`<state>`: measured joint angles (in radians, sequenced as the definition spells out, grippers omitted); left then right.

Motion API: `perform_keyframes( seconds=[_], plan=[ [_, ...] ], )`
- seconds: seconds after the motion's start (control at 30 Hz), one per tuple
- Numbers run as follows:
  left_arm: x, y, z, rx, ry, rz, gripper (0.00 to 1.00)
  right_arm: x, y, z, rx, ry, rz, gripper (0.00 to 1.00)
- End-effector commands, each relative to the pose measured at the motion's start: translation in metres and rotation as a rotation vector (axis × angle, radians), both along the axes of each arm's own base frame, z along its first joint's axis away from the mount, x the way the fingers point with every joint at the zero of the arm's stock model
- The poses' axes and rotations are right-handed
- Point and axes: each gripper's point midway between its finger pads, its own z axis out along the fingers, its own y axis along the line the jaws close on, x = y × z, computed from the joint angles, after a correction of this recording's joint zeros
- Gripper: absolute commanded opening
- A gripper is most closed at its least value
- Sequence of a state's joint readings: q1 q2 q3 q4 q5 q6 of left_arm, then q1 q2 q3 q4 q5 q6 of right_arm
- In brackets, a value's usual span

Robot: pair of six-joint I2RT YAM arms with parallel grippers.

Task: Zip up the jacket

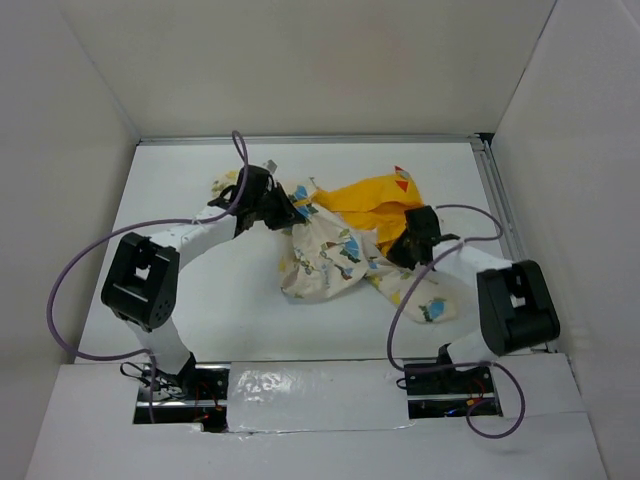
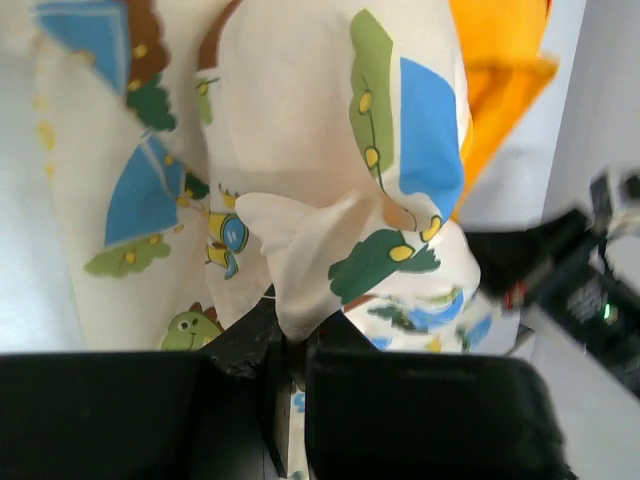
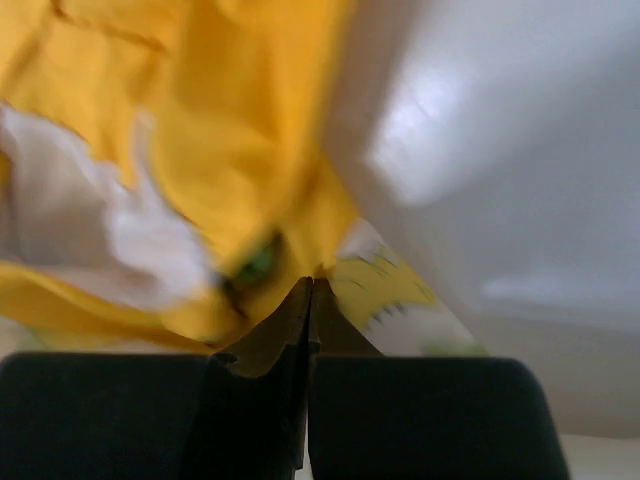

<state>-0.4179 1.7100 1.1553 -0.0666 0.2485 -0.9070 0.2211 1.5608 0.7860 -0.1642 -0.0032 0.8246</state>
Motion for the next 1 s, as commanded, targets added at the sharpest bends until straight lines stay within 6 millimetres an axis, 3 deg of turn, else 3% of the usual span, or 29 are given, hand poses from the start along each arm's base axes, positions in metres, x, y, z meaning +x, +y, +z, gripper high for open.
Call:
perform_keyframes(
  seconds=[0.0, 0.03, 0.1, 0.13, 0.2, 0.3, 0.37, 0.47, 0.53, 0.57, 0.6, 0.67, 0.7, 0.93, 0.97],
  plan=[
    [0.029, 0.003, 0.03, -0.016, -0.145, -0.057, 0.0, -0.042, 0.003, 0.007, 0.047, 0.01, -0.043, 0.0],
    [0.035, 0.01, 0.032, 0.01, -0.185, -0.092, 0.0, -0.061, 0.006, -0.001, 0.048, 0.028, -0.028, 0.0],
    [0.051, 0.016, 0.058, 0.006, -0.296, -0.172, 0.0, -0.079, 0.027, 0.014, 0.075, -0.02, 0.044, 0.0],
    [0.054, 0.017, 0.065, 0.007, -0.336, -0.215, 0.0, -0.09, 0.032, 0.013, 0.073, -0.024, 0.08, 0.0],
    [0.055, 0.027, 0.08, -0.018, -0.344, -0.292, 0.0, -0.103, 0.057, 0.031, 0.113, -0.095, 0.196, 0.02],
    [0.043, 0.04, 0.089, -0.064, -0.344, -0.4, 0.0, -0.108, 0.067, 0.054, 0.126, -0.19, 0.262, 0.1],
    [0.031, 0.057, 0.081, -0.12, -0.305, -0.428, 0.0, -0.103, 0.066, 0.074, 0.11, -0.271, 0.274, 0.18],
    [0.023, 0.084, 0.054, -0.129, -0.192, -0.349, 0.0, -0.089, 0.06, 0.101, 0.068, -0.369, 0.272, 0.39],
    [0.017, 0.091, 0.044, -0.139, -0.169, -0.343, 0.0, -0.077, 0.062, 0.124, 0.044, -0.433, 0.286, 0.55],
    [0.013, 0.094, 0.037, -0.135, -0.153, -0.336, 0.0, -0.071, 0.062, 0.128, 0.031, -0.441, 0.29, 0.57],
    [0.01, 0.095, 0.034, -0.127, -0.147, -0.337, 0.11, -0.063, 0.064, 0.142, 0.03, -0.47, 0.283, 0.58],
    [0.01, 0.097, 0.029, -0.112, -0.124, -0.328, 0.24, -0.052, 0.069, 0.145, 0.027, -0.467, 0.294, 0.6],
    [0.01, 0.097, 0.03, -0.104, -0.134, -0.338, 0.35, -0.046, 0.078, 0.158, 0.058, -0.494, 0.319, 0.61],
    [0.016, 0.102, 0.043, -0.067, -0.231, -0.344, 0.72, -0.028, 0.112, 0.147, 0.125, -0.438, 0.416, 0.61],
    [0.015, 0.101, 0.046, -0.076, -0.248, -0.356, 0.83, -0.026, 0.116, 0.148, 0.133, -0.437, 0.424, 0.61]
  ],
)
